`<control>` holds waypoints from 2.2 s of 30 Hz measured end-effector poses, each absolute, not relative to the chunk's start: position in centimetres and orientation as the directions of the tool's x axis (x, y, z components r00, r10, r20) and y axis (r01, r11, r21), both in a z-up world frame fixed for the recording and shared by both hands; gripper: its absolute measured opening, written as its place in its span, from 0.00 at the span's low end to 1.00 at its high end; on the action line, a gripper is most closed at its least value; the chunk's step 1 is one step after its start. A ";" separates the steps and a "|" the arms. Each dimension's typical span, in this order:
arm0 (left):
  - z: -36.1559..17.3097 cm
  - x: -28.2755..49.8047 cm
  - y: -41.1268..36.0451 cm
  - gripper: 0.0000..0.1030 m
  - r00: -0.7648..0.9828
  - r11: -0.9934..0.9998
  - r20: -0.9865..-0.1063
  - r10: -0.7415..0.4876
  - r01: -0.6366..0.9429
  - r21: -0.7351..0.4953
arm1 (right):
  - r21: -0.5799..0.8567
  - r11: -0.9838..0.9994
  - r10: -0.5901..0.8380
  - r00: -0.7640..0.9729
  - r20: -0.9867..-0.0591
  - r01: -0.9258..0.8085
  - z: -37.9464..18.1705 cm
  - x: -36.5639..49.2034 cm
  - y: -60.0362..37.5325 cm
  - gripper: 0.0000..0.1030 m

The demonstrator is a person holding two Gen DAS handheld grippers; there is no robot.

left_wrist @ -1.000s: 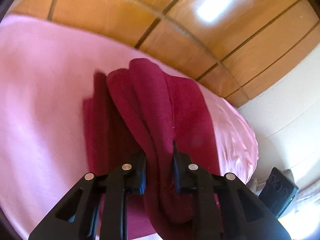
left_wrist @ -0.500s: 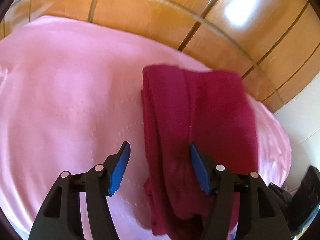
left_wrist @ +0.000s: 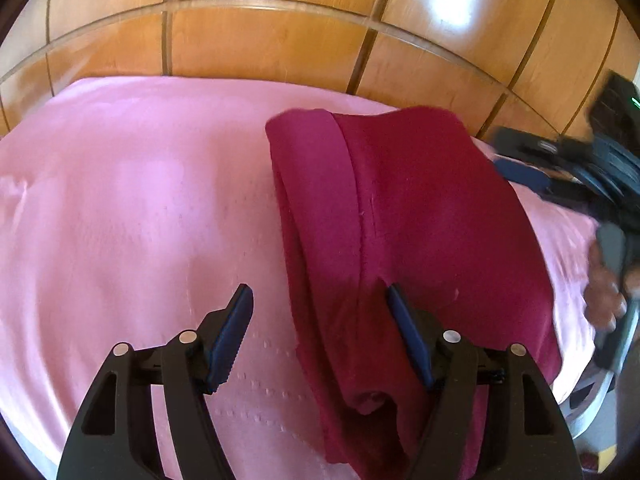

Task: Fold small clothes

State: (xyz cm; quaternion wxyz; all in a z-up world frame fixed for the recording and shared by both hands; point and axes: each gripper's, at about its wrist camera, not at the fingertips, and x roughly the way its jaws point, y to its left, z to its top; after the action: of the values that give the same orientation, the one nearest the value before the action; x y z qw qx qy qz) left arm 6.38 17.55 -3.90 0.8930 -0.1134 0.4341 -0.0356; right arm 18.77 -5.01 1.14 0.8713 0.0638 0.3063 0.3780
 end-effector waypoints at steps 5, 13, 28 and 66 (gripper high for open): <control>-4.8 6.2 18.2 0.66 0.634 0.963 -0.750 -0.191 -0.025 -0.267 | 0.242 0.806 0.561 0.569 -0.601 -0.540 -2.4 22.8 -3.1 0.68; -4.0 5.8 17.8 0.66 0.651 0.965 -0.736 -0.186 -0.021 -0.263 | 0.255 0.784 0.602 0.593 -0.534 -0.566 -1.9 21.1 -4.3 0.90; -3.2 4.7 16.9 0.69 0.663 0.978 -0.736 -0.137 -0.030 -0.209 | 0.461 0.697 0.717 0.542 -0.439 -0.549 -3.4 16.6 -10.4 0.96; -2.7 11.0 10.4 0.32 0.511 0.635 -0.437 -0.740 0.319 -0.704 | 0.531 0.637 0.757 0.584 -0.295 -0.558 -2.2 11.7 -20.4 0.42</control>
State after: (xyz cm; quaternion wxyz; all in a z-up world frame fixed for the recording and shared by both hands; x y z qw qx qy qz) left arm 11.02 10.38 -2.70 0.8225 -0.2809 0.3755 -0.3219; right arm 11.74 -20.41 -2.16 0.8683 0.1949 0.2546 0.3785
